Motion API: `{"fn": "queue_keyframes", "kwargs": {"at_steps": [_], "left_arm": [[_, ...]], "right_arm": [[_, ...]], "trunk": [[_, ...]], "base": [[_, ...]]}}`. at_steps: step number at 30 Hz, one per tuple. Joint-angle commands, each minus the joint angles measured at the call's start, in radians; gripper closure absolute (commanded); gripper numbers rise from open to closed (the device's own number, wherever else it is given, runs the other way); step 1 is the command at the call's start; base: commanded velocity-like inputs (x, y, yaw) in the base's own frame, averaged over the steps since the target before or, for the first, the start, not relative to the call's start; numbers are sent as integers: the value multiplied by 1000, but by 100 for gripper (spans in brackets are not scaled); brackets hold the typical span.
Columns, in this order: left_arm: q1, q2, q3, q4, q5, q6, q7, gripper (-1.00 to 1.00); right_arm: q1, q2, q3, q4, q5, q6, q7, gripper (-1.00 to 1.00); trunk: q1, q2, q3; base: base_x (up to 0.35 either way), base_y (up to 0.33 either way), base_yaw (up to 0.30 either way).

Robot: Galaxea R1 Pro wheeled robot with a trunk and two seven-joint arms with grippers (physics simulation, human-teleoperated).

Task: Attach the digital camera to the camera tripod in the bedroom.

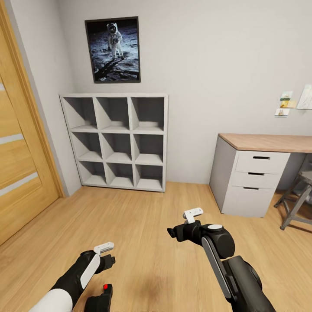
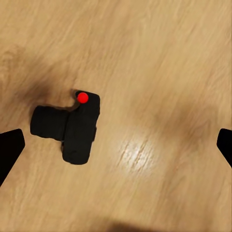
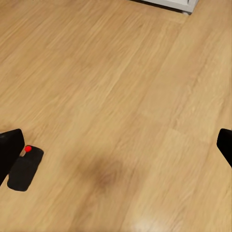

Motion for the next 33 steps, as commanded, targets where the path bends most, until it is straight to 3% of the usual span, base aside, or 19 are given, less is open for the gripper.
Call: {"fn": "queue_keyframes", "kwargs": {"at_steps": [1,5,11,22,33], "left_arm": [[-1,0,-6,0,10,2,9,-100],[-13,-3,0,3,12,0,11,-100],[-67,-1,41,7,18,7,32,-100],[-120,10,47,40,15,6,40,-100],[-129,11,48,85,18,0,34,-100]], "right_arm": [[-3,0,-1,-1,-3,4,0,-100],[-15,0,-13,-1,-7,4,1,-100],[-20,0,-56,-1,-12,4,3,-100],[-30,0,-74,-1,-13,4,4,-100],[-29,0,-74,-1,-12,4,4,-100]], "trunk": [[4,-8,-4],[19,-36,-17],[42,-78,-36],[84,-155,-70],[89,-157,-113]], "base": [[0,4,0],[0,2,0],[0,0,0],[0,0,-21],[0,0,-223]]}}
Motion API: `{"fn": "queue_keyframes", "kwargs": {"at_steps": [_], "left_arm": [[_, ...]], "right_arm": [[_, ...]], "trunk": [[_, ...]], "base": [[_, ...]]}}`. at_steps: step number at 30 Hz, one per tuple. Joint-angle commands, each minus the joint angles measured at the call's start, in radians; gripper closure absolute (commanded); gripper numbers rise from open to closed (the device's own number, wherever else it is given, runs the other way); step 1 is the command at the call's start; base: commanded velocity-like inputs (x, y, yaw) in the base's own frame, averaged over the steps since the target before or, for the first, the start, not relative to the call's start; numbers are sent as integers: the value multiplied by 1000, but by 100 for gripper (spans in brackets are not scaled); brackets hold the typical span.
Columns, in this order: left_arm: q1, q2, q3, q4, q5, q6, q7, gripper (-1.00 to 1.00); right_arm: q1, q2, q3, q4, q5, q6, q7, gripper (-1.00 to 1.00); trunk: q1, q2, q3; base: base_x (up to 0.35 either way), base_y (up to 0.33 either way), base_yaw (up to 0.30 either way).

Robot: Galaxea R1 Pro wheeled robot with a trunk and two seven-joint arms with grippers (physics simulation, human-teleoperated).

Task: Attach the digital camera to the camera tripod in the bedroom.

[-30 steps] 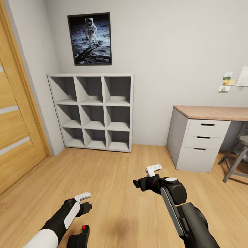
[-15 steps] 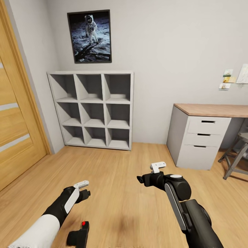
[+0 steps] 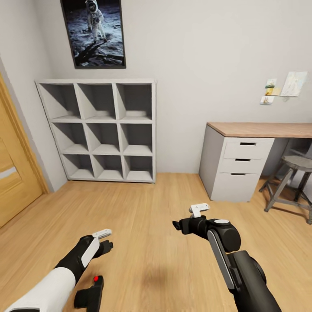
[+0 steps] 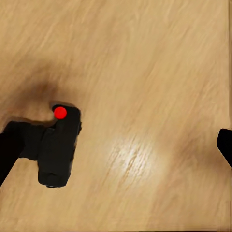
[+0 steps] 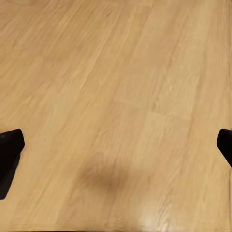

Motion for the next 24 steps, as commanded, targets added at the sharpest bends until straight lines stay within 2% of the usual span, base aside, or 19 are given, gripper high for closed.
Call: {"fn": "queue_keyframes", "kwargs": {"at_steps": [1,7,20,24], "left_arm": [[0,0,1,0,13,5,7,-100],[2,1,4,2,16,7,6,-100],[23,4,1,3,8,0,5,-100],[43,8,-1,3,6,-2,5,-100]], "right_arm": [[-1,0,0,0,-4,4,-1,-100],[0,0,0,0,-4,4,-1,-100],[0,0,2,0,-4,4,-1,-100],[1,0,4,0,-4,4,-1,-100]], "trunk": [[0,-1,-5],[3,-2,-28],[3,-2,-28],[3,-2,-28]], "base": [[0,0,-259],[0,0,-167],[0,0,-26],[0,112,-3]]}}
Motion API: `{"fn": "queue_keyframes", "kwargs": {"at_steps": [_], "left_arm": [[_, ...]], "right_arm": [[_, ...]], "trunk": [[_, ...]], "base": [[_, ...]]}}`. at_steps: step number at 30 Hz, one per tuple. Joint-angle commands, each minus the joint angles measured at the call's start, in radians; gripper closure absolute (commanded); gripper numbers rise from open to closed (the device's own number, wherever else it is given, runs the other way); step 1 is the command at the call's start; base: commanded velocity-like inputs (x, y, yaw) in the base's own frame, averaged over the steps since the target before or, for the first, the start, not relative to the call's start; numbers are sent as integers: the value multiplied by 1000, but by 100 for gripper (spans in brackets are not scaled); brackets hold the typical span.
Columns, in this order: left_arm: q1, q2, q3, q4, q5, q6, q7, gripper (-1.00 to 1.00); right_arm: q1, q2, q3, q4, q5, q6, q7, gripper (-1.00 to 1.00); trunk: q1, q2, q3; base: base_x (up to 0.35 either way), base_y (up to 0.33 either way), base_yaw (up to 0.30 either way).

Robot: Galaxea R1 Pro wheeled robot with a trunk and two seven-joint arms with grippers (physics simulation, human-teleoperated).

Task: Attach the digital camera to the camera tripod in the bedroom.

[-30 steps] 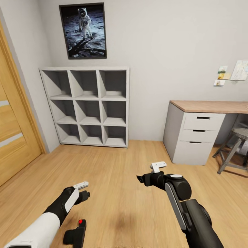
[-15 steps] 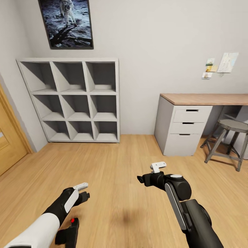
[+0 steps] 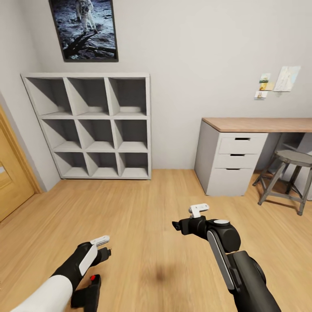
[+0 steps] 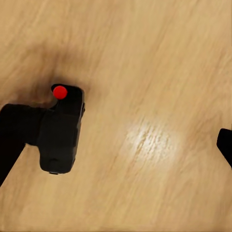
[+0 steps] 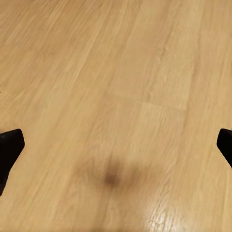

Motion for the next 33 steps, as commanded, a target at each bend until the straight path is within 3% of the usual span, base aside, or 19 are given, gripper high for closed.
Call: {"fn": "queue_keyframes", "kwargs": {"at_steps": [1,18,27,33], "left_arm": [[2,1,-1,-2,11,3,7,-100],[10,6,-6,-3,10,4,-5,-100],[14,-4,-30,-3,9,6,3,-100],[22,-10,-39,-10,8,3,7,-100]], "right_arm": [[-1,0,0,-1,-4,5,-1,-100],[-1,0,2,-1,-3,5,-1,-100],[-1,1,2,-1,-2,5,-1,-100],[-1,1,2,-1,-2,5,-1,-100]], "trunk": [[0,0,-1],[0,0,-1],[0,0,-1],[2,-2,-24]], "base": [[0,204,-2],[0,269,-17],[0,63,-167],[0,11,-48]]}}
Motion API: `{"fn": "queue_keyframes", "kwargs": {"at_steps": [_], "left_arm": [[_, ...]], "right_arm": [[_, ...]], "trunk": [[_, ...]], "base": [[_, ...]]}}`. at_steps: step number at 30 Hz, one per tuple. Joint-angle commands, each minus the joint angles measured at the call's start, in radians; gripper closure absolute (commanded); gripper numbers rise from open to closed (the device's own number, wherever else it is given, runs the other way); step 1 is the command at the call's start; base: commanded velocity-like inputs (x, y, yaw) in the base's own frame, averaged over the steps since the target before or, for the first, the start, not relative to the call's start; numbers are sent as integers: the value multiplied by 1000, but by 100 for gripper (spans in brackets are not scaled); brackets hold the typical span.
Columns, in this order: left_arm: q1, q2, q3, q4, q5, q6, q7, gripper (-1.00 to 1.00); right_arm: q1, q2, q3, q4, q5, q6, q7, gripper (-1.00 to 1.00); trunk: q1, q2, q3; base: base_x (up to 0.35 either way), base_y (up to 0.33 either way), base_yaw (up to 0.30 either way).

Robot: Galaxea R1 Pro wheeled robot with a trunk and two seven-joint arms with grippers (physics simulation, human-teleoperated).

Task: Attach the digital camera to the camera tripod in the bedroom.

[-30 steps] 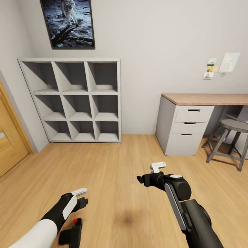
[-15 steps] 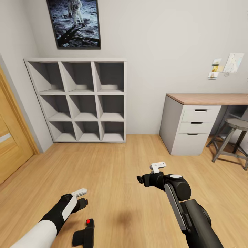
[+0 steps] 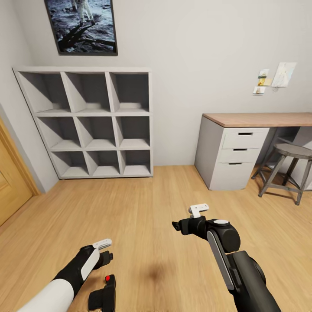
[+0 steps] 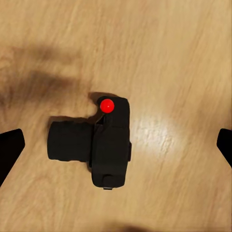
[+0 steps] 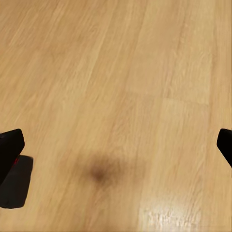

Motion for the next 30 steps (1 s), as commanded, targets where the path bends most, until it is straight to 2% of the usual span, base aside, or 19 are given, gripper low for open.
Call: {"fn": "queue_keyframes", "kwargs": {"at_steps": [1,5,9,12,16,30], "left_arm": [[0,1,-5,-2,10,3,8,-100],[3,-8,-24,-4,9,-41,12,-100],[5,-23,-42,-1,10,-85,43,-100],[7,-44,-50,1,12,-106,83,-100],[7,-66,-54,2,12,-117,105,-100],[8,-85,-56,3,14,-138,114,-100]], "right_arm": [[-1,0,0,-1,-4,4,-1,-100],[-1,0,0,-1,-4,4,-2,-100],[-1,0,0,-1,-4,4,-1,-100],[-1,0,0,-1,-3,4,-1,-100],[-1,0,0,-1,-3,4,-2,-100],[-1,0,0,-1,-2,4,-2,-100]], "trunk": [[0,-1,-5],[2,-2,-20],[4,-3,-36],[5,-3,-47],[7,-4,-63],[13,-7,-117]], "base": [[0,5,-21],[0,2,-11],[0,1,-4],[0,0,-2],[0,0,0],[0,0,0]]}}
